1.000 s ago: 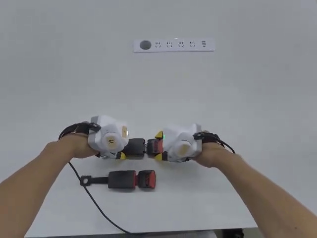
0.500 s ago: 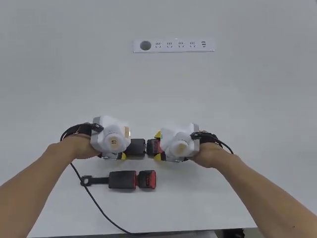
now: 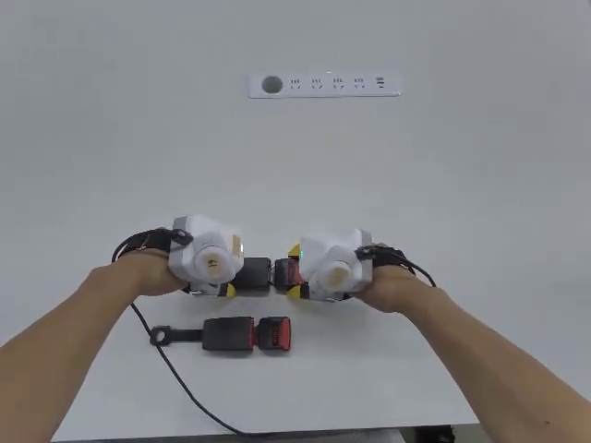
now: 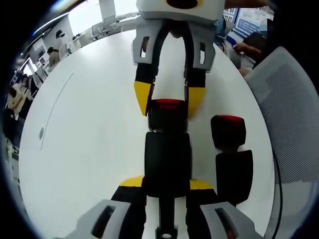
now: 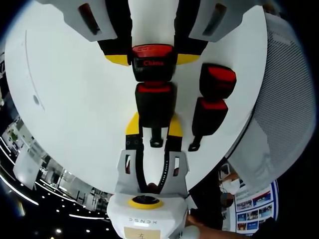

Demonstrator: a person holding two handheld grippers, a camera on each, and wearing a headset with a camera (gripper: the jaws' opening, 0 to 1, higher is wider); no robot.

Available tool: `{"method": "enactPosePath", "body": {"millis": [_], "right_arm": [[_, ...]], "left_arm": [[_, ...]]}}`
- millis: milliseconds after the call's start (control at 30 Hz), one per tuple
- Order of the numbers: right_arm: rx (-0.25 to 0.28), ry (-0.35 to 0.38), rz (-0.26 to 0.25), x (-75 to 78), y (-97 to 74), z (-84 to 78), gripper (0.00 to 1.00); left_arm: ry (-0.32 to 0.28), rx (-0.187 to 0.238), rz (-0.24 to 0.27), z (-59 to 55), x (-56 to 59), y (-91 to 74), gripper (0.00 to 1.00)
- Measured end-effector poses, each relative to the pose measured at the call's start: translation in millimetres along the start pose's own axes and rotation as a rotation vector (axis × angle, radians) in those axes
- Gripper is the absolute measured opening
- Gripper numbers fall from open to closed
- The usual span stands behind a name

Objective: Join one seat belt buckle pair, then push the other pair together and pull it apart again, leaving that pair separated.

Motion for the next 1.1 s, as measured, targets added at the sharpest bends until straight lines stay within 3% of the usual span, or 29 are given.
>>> {"method": "enactPosePath", "body": {"millis": [367, 1100], "right_arm": [[-0.001, -0.004, 0.000, 0.6, -2.7, -0.7, 0.28], [-0.024, 0.001, 0.005, 1.1, -5.5, -8.7, 0.28]], "left_arm": [[-0.001, 0.020, 0.003, -2.6, 0.1, 1.6, 0.30], [-0.014, 0.004, 0.001, -1.1, 1.5, 0.6, 0.31]]}}
Point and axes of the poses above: the centre of the closed fingertips' face, and the gripper's own axes: y roughly forward along the fingers, x roughly to its right, z roughly out of its top, the point moved 8 cm from there along -y, roughly backward along the fingers, and after that the axes turned 13 degrees about -z, right-handed, at the moved point
